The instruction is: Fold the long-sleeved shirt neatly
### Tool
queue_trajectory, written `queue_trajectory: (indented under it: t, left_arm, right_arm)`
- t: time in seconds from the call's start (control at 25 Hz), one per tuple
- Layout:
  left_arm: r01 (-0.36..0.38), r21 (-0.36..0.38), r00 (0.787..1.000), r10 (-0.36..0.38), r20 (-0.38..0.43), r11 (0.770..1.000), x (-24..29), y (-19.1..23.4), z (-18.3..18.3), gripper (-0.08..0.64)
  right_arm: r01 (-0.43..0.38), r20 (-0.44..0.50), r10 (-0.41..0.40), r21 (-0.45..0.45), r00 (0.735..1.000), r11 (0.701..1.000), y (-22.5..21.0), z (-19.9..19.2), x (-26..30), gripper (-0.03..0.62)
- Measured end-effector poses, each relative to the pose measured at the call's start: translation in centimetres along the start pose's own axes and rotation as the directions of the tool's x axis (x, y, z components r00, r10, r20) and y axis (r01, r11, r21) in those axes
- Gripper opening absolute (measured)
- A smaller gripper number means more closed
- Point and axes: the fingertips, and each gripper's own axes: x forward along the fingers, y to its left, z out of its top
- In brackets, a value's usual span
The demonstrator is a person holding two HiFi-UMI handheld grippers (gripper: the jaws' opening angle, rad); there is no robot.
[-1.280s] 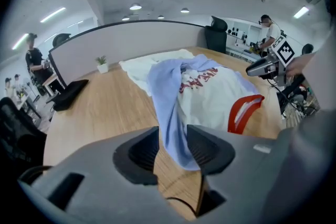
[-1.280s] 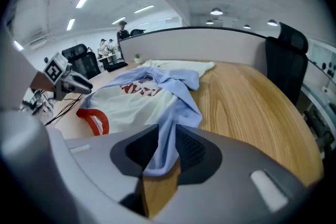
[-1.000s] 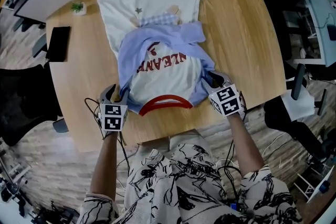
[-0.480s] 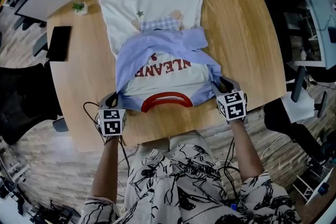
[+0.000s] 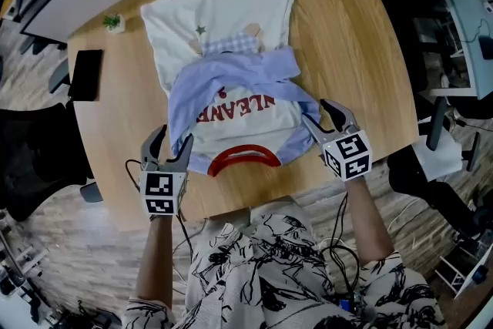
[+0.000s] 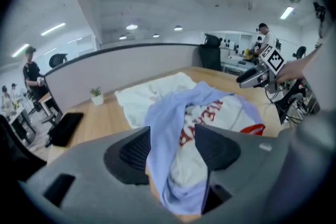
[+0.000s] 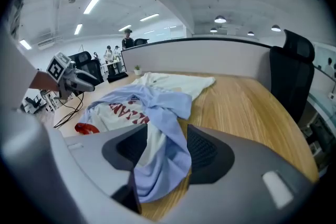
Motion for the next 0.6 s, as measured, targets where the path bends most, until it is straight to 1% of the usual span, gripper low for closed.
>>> queue_trajectory:
  t: [0.08, 0.12, 0.2, 0.28, 0.36, 0.4, 0.48, 0.6]
  left_arm:
    - [0.035, 0.033, 0.995, -0.038, 0.092, 0.999, 0.9, -1.3, 4.7, 0.281]
    - [0.051, 0.042, 0.991, -0.056, 0.125, 0.998, 1.4, -1.8, 6.6, 0.282]
    - [0.071, 0.054, 0.984, -0.079, 0.16, 0.996, 2.5, -2.5, 8.8, 0.282]
    - [0.08, 0.057, 0.984, -0.088, 0.154, 0.995, 3.5, -2.9, 9.2, 0.282]
    - [0.091, 0.054, 0.987, -0.098, 0.129, 0.994, 4.3, -3.3, 8.6, 0.282]
    - [0.098, 0.052, 0.988, -0.104, 0.116, 0.994, 4.7, -3.5, 8.2, 0.282]
    - [0.111, 0.051, 0.989, -0.116, 0.095, 0.992, 5.3, -3.9, 7.4, 0.282]
    - [0.123, 0.044, 0.989, -0.126, 0.074, 0.991, 5.8, -4.0, 6.8, 0.282]
  right_arm:
    - [-0.007, 0.029, 0.008, -0.03, 1.0, 1.0, -0.4, 1.7, 0.9, 0.252]
    - [-0.007, 0.038, 0.009, -0.042, 0.999, 0.999, -0.8, 2.5, 1.6, 0.252]
    - [-0.01, 0.049, 0.011, -0.032, 0.999, 0.999, -2.2, 4.0, 3.4, 0.252]
    - [-0.046, 0.053, 0.043, 0.047, 0.998, 0.998, -3.8, 5.2, 5.6, 0.255]
    - [-0.097, 0.035, 0.093, 0.126, 0.995, 0.987, -5.0, 5.9, 8.0, 0.256]
    - [-0.117, 0.014, 0.117, 0.147, 0.993, 0.982, -5.4, 5.9, 9.2, 0.256]
    - [-0.148, -0.04, 0.157, 0.163, 0.987, 0.975, -5.9, 5.6, 11.4, 0.25]
    - [-0.189, -0.101, 0.212, 0.201, 0.972, 0.961, -6.1, 5.0, 13.6, 0.236]
